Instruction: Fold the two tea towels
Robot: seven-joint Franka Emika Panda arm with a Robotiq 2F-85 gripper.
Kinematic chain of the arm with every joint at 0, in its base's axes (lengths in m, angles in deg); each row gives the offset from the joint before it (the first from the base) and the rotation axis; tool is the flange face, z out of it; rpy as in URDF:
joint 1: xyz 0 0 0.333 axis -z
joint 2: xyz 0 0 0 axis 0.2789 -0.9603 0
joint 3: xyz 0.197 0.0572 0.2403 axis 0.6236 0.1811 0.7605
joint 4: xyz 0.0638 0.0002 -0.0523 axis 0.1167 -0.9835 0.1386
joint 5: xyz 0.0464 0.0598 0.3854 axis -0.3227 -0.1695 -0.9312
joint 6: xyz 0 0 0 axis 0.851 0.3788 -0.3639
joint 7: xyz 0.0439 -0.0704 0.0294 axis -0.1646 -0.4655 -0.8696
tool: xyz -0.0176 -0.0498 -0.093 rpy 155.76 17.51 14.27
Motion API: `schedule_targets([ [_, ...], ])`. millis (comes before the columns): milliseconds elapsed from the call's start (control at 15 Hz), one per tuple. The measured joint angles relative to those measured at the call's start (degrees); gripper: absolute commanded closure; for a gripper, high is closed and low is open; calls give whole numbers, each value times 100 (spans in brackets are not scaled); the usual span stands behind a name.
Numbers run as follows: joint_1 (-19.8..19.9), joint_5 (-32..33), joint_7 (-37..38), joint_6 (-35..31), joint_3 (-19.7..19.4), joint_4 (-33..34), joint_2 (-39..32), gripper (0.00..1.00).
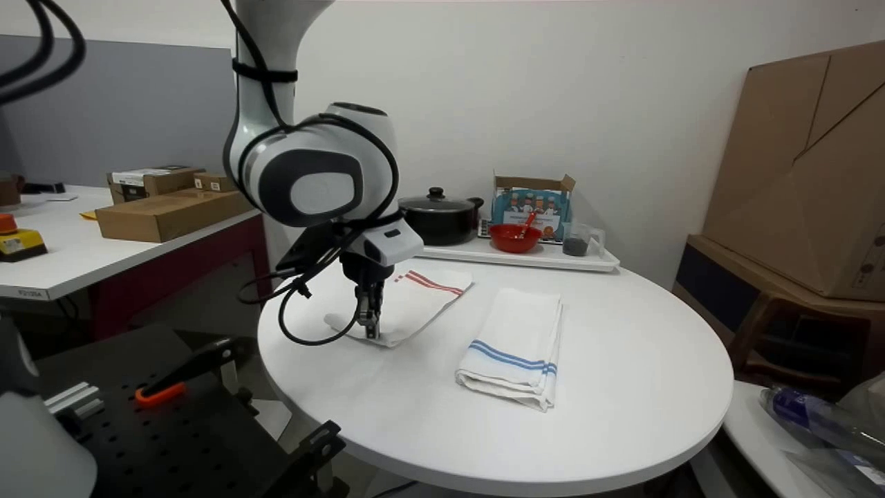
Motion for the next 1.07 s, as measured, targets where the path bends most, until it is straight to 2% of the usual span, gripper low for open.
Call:
schedule_targets([
  [267,1642,300,-425,58,1318,-566,564,100],
  [467,2913,497,-797,206,2325,-483,647,100],
  [800,5103,501,-1605,356,4109,-474,626,100],
  [1067,6712,495,-1945,503,5588,-475,589,100],
])
